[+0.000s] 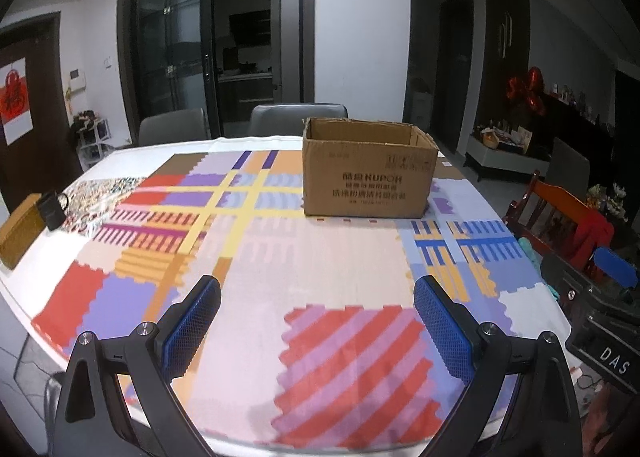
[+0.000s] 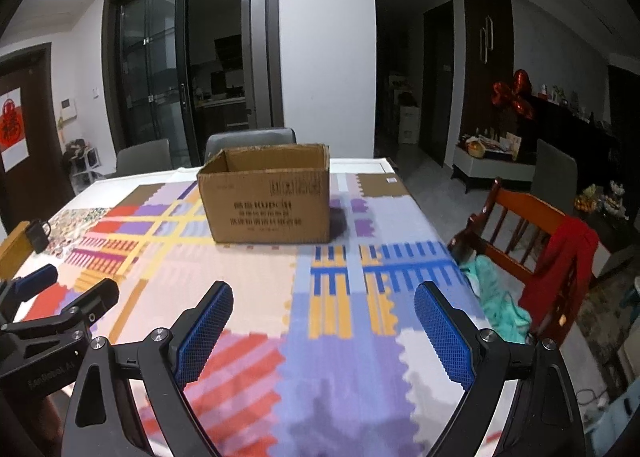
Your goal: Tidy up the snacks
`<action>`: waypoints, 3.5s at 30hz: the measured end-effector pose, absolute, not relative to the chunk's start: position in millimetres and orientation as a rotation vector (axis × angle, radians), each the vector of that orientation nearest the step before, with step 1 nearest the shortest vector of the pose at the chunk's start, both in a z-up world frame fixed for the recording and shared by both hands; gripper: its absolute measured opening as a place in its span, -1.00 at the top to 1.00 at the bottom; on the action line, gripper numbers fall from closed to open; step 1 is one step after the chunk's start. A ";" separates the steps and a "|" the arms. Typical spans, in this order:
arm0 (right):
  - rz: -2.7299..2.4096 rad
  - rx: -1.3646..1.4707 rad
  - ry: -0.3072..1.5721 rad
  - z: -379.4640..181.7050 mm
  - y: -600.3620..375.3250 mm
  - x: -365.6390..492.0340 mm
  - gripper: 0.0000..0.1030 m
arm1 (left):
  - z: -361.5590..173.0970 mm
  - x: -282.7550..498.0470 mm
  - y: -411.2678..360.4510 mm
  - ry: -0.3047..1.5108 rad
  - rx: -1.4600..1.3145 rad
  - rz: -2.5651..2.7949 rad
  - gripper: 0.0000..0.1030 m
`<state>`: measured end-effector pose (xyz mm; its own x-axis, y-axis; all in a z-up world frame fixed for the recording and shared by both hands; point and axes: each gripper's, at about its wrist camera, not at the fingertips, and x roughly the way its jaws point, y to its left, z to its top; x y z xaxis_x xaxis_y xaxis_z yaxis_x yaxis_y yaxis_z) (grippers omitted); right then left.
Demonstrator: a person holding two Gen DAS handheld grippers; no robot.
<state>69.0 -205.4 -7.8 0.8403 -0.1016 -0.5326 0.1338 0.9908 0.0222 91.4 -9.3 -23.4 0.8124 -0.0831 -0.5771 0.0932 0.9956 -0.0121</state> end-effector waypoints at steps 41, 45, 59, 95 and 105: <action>-0.139 0.062 0.459 -3.7 -198.9 0.4 -0.85 | -24.4 22.8 11.4 0.467 -0.019 -0.032 -0.99; -0.140 0.062 0.459 -4.0 -199.2 0.6 -0.85 | -24.0 22.7 11.7 0.465 -0.019 -0.032 -0.99; -0.141 0.059 0.457 -5.1 -197.3 1.4 -0.85 | -23.7 22.9 18.4 0.463 -0.017 -0.021 -0.99; -0.145 0.064 0.456 -1.6 -200.6 2.4 -0.85 | -26.5 25.3 13.2 0.488 -0.005 -0.035 -0.99; -0.144 0.066 0.458 -1.8 -201.2 2.4 -0.85 | -28.2 26.7 12.3 0.495 -0.002 -0.041 -0.99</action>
<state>2.4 -201.2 -1.8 0.8870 -0.1239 -0.4449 0.1535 0.9877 0.0310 26.7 12.3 -28.2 0.8790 -0.0397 -0.4752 0.0386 0.9992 -0.0122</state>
